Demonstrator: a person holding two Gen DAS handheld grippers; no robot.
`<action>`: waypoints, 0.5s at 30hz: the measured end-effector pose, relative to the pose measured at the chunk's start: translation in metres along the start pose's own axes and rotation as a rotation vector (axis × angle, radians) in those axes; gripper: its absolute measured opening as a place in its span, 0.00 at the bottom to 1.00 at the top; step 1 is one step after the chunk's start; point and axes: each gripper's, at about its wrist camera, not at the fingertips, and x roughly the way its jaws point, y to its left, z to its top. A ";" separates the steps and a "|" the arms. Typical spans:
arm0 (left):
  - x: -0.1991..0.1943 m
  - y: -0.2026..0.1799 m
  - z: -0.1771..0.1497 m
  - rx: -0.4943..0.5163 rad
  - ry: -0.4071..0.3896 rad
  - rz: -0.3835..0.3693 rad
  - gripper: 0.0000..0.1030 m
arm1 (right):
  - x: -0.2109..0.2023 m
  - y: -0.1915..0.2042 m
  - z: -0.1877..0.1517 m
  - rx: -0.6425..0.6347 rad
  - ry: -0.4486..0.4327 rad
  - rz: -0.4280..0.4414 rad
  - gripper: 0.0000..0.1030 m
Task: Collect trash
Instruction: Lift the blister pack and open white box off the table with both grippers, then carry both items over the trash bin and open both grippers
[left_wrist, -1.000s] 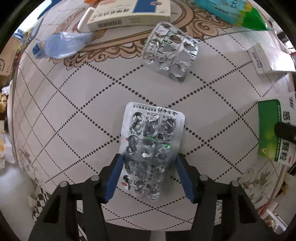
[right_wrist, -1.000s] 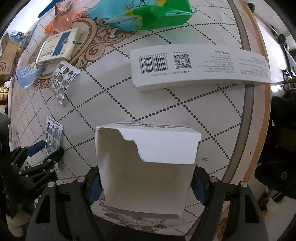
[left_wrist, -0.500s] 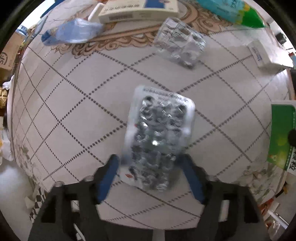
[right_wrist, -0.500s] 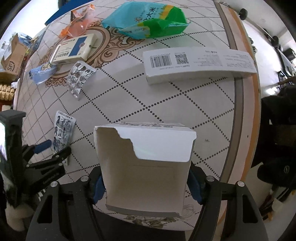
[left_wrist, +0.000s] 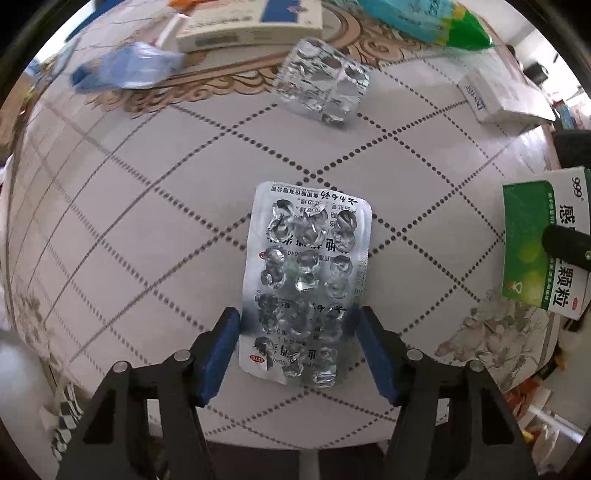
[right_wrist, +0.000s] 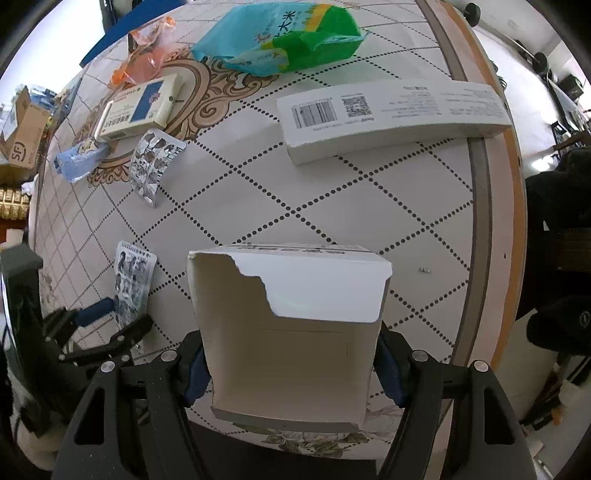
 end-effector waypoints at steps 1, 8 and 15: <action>-0.009 0.002 -0.008 -0.026 -0.019 -0.014 0.61 | -0.003 0.000 -0.006 -0.002 -0.005 0.006 0.72; -0.056 0.027 -0.092 -0.201 -0.160 -0.059 0.60 | -0.012 0.029 -0.066 -0.053 -0.037 0.066 0.72; -0.079 0.079 -0.191 -0.362 -0.241 -0.122 0.60 | 0.006 0.080 -0.178 -0.164 0.017 0.084 0.72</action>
